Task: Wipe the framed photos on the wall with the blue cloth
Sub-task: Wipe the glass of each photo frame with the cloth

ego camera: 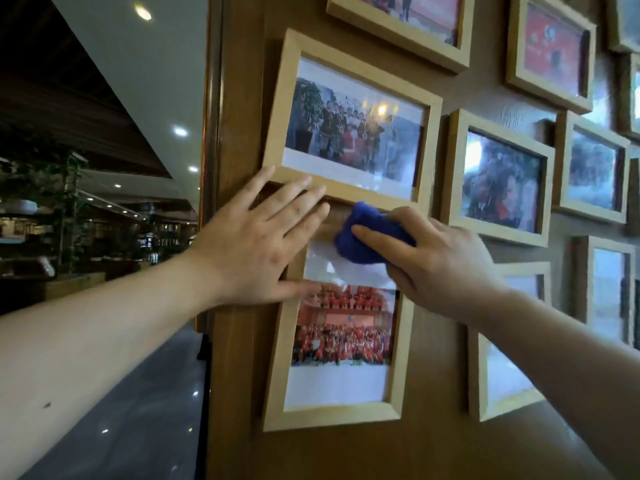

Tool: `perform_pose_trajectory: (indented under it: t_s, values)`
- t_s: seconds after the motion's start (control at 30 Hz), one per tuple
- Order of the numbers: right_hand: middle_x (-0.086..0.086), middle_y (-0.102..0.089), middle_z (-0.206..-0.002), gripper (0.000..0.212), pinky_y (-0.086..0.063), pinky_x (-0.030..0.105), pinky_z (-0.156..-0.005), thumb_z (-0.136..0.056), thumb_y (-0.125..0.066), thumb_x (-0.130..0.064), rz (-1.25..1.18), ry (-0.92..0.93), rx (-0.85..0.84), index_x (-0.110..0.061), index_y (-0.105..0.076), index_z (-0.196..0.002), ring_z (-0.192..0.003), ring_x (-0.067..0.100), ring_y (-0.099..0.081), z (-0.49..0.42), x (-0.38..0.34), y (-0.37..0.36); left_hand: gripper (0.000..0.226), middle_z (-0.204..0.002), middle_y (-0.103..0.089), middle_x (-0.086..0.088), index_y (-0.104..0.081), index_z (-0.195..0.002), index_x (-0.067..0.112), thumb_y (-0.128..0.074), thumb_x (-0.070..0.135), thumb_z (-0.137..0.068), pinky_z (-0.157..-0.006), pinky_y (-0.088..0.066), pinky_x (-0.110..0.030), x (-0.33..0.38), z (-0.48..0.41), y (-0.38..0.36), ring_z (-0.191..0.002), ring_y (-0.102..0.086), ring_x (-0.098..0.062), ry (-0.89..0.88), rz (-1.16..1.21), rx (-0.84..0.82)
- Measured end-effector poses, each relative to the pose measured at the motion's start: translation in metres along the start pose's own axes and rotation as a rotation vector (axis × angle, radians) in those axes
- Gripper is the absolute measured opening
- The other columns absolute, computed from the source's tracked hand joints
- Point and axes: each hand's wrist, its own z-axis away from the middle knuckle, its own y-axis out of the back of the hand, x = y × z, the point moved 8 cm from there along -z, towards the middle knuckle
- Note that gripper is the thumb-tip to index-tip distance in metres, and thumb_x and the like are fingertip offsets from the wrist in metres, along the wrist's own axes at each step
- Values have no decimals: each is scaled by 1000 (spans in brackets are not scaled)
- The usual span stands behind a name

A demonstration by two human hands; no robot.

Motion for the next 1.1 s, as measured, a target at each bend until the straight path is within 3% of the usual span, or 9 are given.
perform_pose_trajectory:
  t_s: [0.17,0.37,0.5,0.63,0.87,1.1]
  values:
    - [15,-53,-117,49,-51,36,-53,-91,-56,-25,-49,59,21,-19,-42,-138,-87,25,-55,-3,-46,-17,98,-154,-35,-20,-37,-143,2,-33,79,-83,-116,-19,-60,15,20,-7,-144,-27,-34,24,59,-66]
    - [16,-54,-116,52,-47,32,-51,-90,-58,-29,-26,12,-5,-21,-42,-138,-84,27,-56,9,-43,-39,104,-154,-35,-20,-34,-145,1,-31,83,-81,-117,-17,-60,13,21,-6,-144,-29,-33,52,56,-76]
    - [14,-55,-113,52,-34,26,-49,-85,-64,-30,43,-103,-49,-20,-50,-134,-81,28,-59,38,-14,-40,104,-154,-34,-19,-34,-146,1,-32,83,-80,-116,-16,-61,14,23,-10,-143,-29,-33,46,54,-92]
    - [14,-56,-111,46,-41,29,-47,-88,-58,-26,20,-147,-68,-20,-50,-133,-78,31,-60,47,-6,-42,105,-154,-34,-19,-33,-146,1,-33,83,-80,-116,-16,-61,13,22,-9,-143,-30,-34,50,38,-94]
    - [16,-54,-112,52,-50,36,-46,-89,-58,-25,-15,32,-30,-19,-41,-137,-77,26,-56,11,-53,-35,102,-154,-32,-21,-31,-146,0,-35,79,-82,-116,-16,-61,14,22,-8,-143,-30,-34,48,38,-106]
    - [15,-55,-110,48,-43,30,-47,-85,-61,-29,-16,-42,-133,-18,-47,-130,-79,30,-60,62,-22,-52,94,-157,-26,-21,-25,-149,1,-30,72,-87,-117,-12,-62,13,24,-10,-144,-27,-35,32,20,-114]
